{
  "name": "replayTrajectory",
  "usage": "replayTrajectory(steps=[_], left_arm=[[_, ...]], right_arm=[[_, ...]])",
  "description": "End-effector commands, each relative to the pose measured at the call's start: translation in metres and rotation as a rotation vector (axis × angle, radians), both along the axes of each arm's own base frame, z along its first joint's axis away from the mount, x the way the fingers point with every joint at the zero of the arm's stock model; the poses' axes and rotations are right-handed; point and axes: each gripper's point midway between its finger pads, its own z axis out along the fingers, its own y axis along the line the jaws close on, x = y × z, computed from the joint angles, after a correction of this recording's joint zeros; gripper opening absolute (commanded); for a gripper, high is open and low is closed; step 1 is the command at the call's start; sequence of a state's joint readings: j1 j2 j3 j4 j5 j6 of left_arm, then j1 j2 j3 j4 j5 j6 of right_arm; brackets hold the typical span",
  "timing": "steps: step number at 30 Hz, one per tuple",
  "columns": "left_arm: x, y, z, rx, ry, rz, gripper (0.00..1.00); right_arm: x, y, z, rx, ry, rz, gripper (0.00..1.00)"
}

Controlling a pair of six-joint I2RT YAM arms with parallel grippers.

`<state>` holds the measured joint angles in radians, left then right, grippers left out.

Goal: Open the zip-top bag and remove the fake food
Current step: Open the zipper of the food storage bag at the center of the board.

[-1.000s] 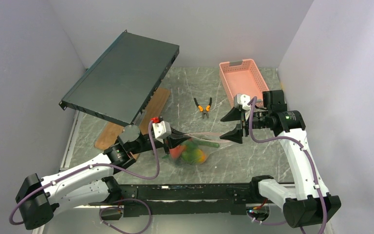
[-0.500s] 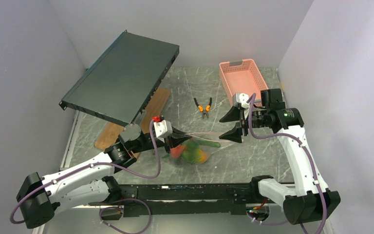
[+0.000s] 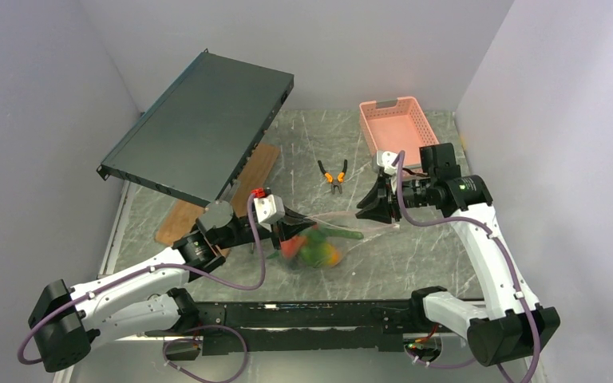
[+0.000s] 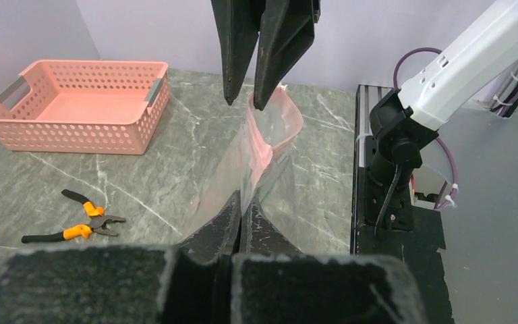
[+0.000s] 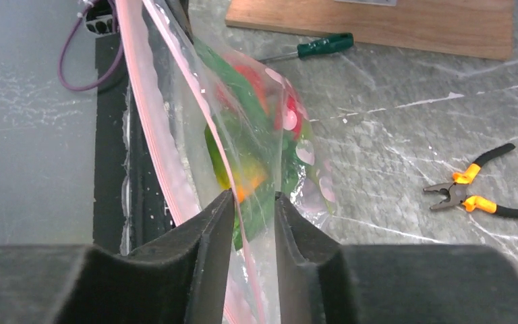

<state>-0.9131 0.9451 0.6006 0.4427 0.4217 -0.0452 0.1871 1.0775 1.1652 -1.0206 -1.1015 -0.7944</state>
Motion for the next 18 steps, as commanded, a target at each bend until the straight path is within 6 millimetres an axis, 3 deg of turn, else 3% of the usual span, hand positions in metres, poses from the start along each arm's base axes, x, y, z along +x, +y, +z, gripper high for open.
replayTrajectory(steps=[1, 3, 6, 11, 13, 18], left_arm=[[-0.002, 0.001, 0.034, -0.063, -0.057, -0.008, 0.0], [-0.002, 0.001, 0.034, -0.063, -0.057, -0.006, 0.0], [-0.001, 0.001, 0.034, -0.062, -0.051, -0.002, 0.0], [-0.003, 0.0, 0.03, -0.043, -0.009, -0.013, 0.01], [-0.006, 0.002, 0.03, -0.033, 0.022, -0.019, 0.19], [-0.015, 0.011, 0.05, -0.025, 0.116, -0.014, 0.84]], right_arm=[[0.009, 0.002, -0.003, -0.032, -0.027, -0.01, 0.27], [0.009, 0.003, -0.007, -0.05, -0.035, 0.0, 0.2], [0.007, 0.005, -0.006, -0.057, -0.046, 0.022, 0.0], [0.007, 0.007, 0.009, -0.051, -0.081, 0.054, 0.0], [0.011, 0.008, 0.019, -0.051, -0.108, 0.057, 0.0], [0.019, 0.01, 0.035, -0.049, -0.136, 0.065, 0.0]])
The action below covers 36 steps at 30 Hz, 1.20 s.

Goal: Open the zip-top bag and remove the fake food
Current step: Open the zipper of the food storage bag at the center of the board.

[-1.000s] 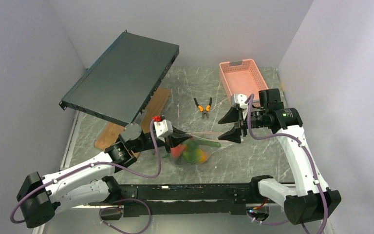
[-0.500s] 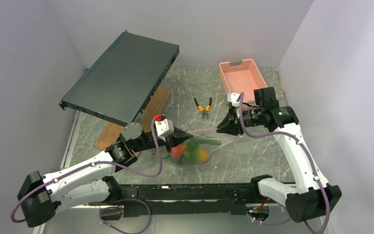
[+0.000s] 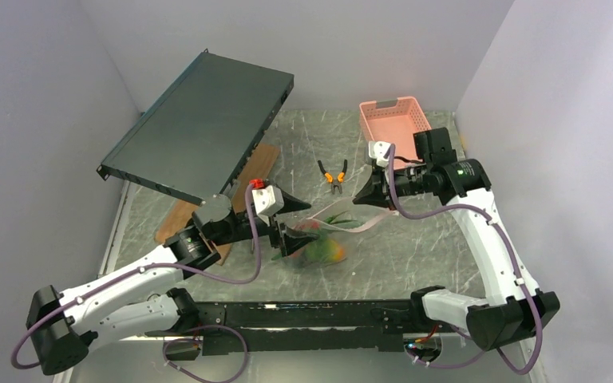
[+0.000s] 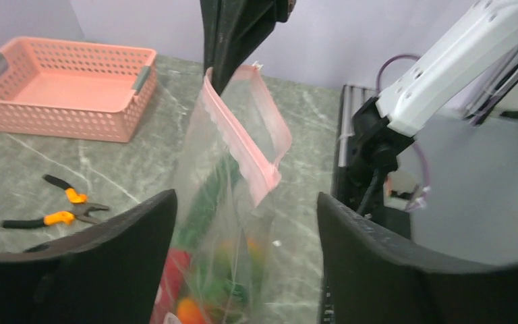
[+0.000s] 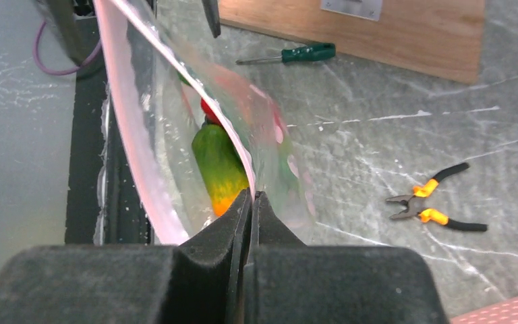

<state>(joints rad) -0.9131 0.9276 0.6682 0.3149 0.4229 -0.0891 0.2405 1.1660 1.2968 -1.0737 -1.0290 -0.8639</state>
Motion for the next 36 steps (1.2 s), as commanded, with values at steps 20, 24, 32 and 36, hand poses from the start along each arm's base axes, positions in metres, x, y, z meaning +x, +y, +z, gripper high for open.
replayTrajectory(steps=[20, 24, 32, 36], left_arm=[[0.061, -0.024, 0.065, 0.22, 0.406, 0.152, 0.99], [0.066, -0.04, 0.051, 0.293, 0.428, 0.104, 0.95], [0.073, -0.051, 0.028, 0.402, 0.421, 0.093, 0.84], [0.067, -0.058, 0.022, 0.445, 0.418, 0.05, 0.78]], right_arm=[[0.002, 0.009, 0.023, 0.058, -0.054, 0.047, 0.0], [0.001, 0.009, 0.023, 0.059, -0.053, 0.046, 0.0], [0.001, 0.008, 0.02, 0.059, -0.053, 0.037, 0.0], [0.003, 0.008, 0.02, 0.059, -0.048, 0.031, 0.0]])
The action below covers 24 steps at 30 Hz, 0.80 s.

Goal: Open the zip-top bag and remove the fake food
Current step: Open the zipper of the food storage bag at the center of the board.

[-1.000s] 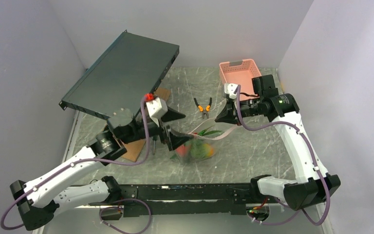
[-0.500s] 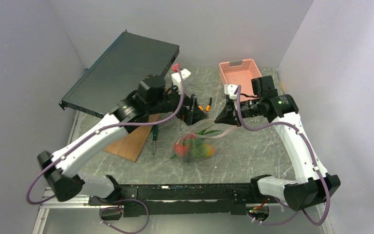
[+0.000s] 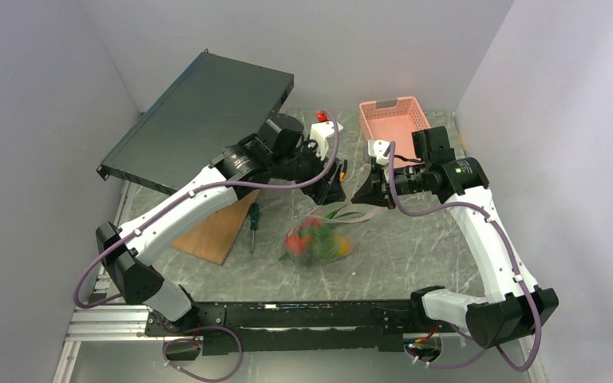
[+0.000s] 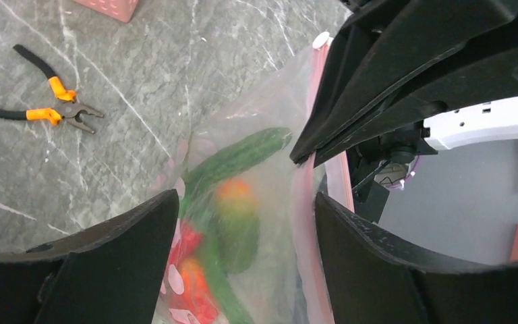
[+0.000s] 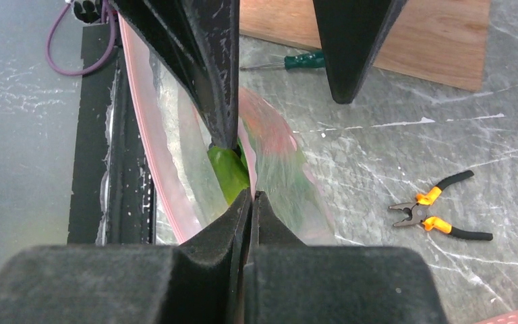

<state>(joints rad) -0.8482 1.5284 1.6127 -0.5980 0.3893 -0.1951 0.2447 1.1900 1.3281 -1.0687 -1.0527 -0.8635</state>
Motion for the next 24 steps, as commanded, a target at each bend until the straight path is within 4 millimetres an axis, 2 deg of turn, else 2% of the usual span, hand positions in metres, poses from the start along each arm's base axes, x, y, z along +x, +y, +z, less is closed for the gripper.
replayTrajectory(steps=[1, 6, 9, 10, 12, 15, 16, 17, 20, 24], left_arm=[[-0.01, -0.01, 0.004, 0.025, -0.017, -0.091, 0.75], [-0.012, -0.015, -0.006, 0.061, 0.001, -0.14, 0.62], [-0.011, -0.017, -0.008, 0.066, 0.001, -0.148, 0.39], [-0.011, -0.017, -0.008, 0.067, 0.001, -0.153, 0.23], [-0.011, -0.019, -0.007, 0.064, -0.004, -0.165, 0.01], [-0.005, -0.017, 0.0, 0.042, -0.028, -0.131, 0.0], [-0.002, -0.016, 0.01, 0.009, -0.046, -0.106, 0.0], [0.002, -0.015, 0.012, -0.007, -0.054, -0.082, 0.0], [0.017, -0.004, 0.037, -0.08, -0.095, 0.014, 0.0], [0.041, 0.005, 0.063, -0.134, -0.135, 0.132, 0.0]], right_arm=[[-0.001, 0.003, 0.013, 0.039, -0.041, 0.012, 0.0], [0.001, 0.002, 0.014, 0.04, -0.042, 0.004, 0.0], [0.002, 0.002, 0.014, 0.041, -0.043, -0.001, 0.0], [0.002, 0.002, 0.014, 0.04, -0.04, -0.004, 0.0], [0.003, 0.001, 0.014, 0.039, -0.042, -0.009, 0.0], [0.006, 0.0, 0.013, 0.032, -0.04, -0.029, 0.0], [0.008, 0.0, 0.012, 0.031, -0.04, -0.042, 0.01], [0.01, -0.001, 0.012, 0.028, -0.035, -0.055, 0.08], [0.013, -0.006, 0.02, 0.045, -0.031, -0.092, 0.36], [0.008, -0.021, 0.047, 0.108, -0.059, -0.118, 0.6]])
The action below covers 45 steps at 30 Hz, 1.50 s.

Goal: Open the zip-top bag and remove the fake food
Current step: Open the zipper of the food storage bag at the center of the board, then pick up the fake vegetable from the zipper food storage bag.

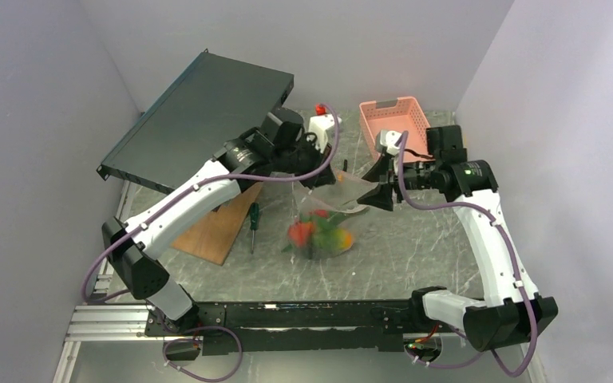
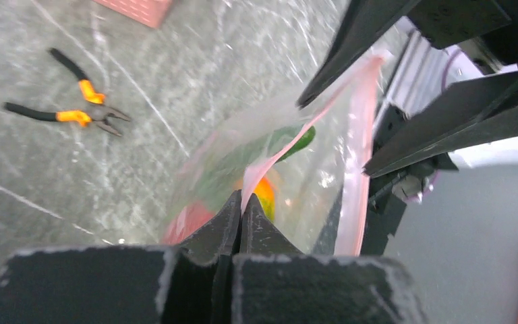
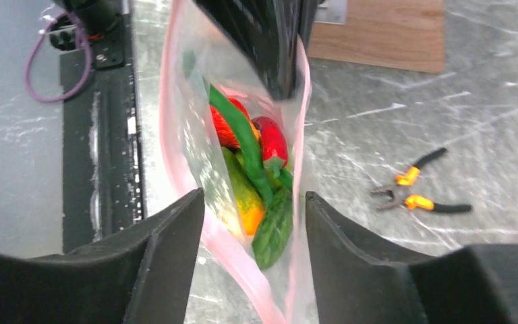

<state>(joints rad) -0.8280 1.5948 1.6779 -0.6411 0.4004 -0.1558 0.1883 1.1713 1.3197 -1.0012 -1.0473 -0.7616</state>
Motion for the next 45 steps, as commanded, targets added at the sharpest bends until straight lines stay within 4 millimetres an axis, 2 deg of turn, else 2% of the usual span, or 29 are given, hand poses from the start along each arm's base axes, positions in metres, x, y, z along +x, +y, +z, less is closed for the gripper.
replayTrajectory(steps=[1, 4, 9, 11, 14, 16, 19, 23, 27, 30, 34, 39, 43, 45], left_arm=[[0.033, 0.01, 0.076, -0.18, -0.149, 0.166, 0.0], [0.053, 0.014, 0.089, -0.196, -0.179, 0.244, 0.0], [0.086, 0.025, 0.111, -0.208, -0.27, 0.4, 0.0], [0.093, 0.027, 0.12, -0.236, -0.296, 0.437, 0.0], [0.094, 0.019, 0.117, -0.254, -0.274, 0.425, 0.0], [0.09, 0.011, 0.101, -0.241, -0.232, 0.394, 0.0], [0.077, 0.0, 0.068, -0.221, -0.158, 0.345, 0.0], [0.05, -0.011, 0.021, -0.18, -0.066, 0.295, 0.0], [0.025, -0.021, -0.013, -0.15, -0.005, 0.263, 0.0], [0.012, -0.026, -0.032, -0.157, 0.041, 0.249, 0.0], [0.001, -0.028, -0.035, -0.195, 0.077, 0.24, 0.0], [-0.009, -0.028, -0.025, -0.238, 0.082, 0.236, 0.0], [-0.016, -0.031, -0.022, -0.276, 0.092, 0.241, 0.0], [-0.019, -0.033, -0.025, -0.289, 0.101, 0.249, 0.0]], right_arm=[[-0.008, -0.015, 0.047, 0.094, -0.092, -0.032, 0.65], [-0.014, -0.026, 0.061, 0.126, -0.133, -0.058, 0.74], [-0.02, -0.039, 0.074, 0.162, -0.167, -0.117, 0.79], [-0.023, -0.042, 0.078, 0.174, -0.176, -0.126, 0.8], [-0.027, -0.042, 0.079, 0.18, -0.182, -0.126, 0.8], [-0.027, -0.042, 0.072, 0.18, -0.171, -0.128, 0.8], [-0.027, -0.04, 0.051, 0.186, -0.113, -0.114, 0.78], [-0.035, -0.028, 0.015, 0.142, -0.016, -0.037, 0.71], [-0.051, -0.005, -0.022, 0.038, 0.036, 0.079, 0.65], [-0.061, 0.0, -0.031, 0.026, 0.014, 0.126, 0.65], [-0.059, 0.001, -0.031, 0.024, -0.03, 0.124, 0.64], [-0.043, -0.001, -0.025, 0.007, -0.077, 0.07, 0.6], [-0.024, -0.006, -0.047, -0.036, -0.045, -0.027, 0.5], [-0.014, -0.009, -0.057, -0.047, -0.04, -0.089, 0.47]])
